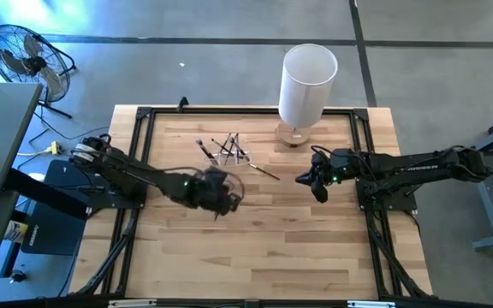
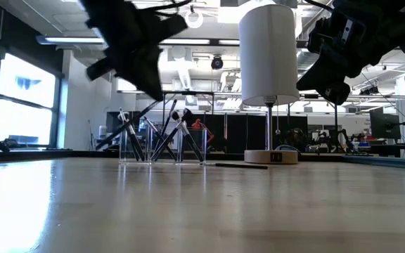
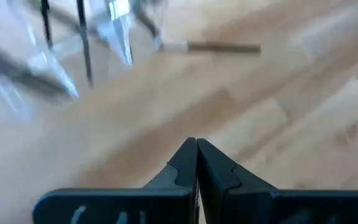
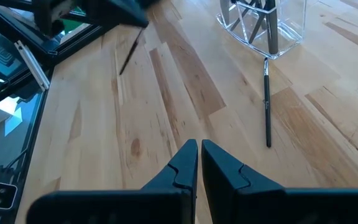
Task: Put items in baskets/containers
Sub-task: Put the black eyeshadow brush into the transparent organizer
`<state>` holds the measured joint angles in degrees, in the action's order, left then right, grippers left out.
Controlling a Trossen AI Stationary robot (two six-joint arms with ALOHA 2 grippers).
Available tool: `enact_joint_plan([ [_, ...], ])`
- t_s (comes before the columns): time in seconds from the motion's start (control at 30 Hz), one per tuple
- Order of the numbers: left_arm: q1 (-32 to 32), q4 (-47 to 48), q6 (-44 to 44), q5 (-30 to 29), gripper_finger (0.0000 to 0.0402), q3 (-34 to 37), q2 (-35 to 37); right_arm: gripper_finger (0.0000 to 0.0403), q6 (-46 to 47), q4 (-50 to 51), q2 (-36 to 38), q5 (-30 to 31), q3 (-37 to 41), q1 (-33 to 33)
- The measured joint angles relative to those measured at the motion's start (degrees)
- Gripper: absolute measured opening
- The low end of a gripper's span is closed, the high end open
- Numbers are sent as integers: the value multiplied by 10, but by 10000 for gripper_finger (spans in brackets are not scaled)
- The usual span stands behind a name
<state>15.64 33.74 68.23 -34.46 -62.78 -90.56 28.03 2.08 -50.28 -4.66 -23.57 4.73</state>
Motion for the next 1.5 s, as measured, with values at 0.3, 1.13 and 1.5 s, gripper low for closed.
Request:
enact_joint_plan([
  [0.3,-106,-93,-334,15,0,-100,39,16,3,-3,0,26,0,0],
  [1.13,-464,-757,-615,484,0,333,245,16,42,-104,0,218,0,2],
  [1.5,-521,-849,-600,561,0,422,248,16,77,-112,0,268,0,2],
])
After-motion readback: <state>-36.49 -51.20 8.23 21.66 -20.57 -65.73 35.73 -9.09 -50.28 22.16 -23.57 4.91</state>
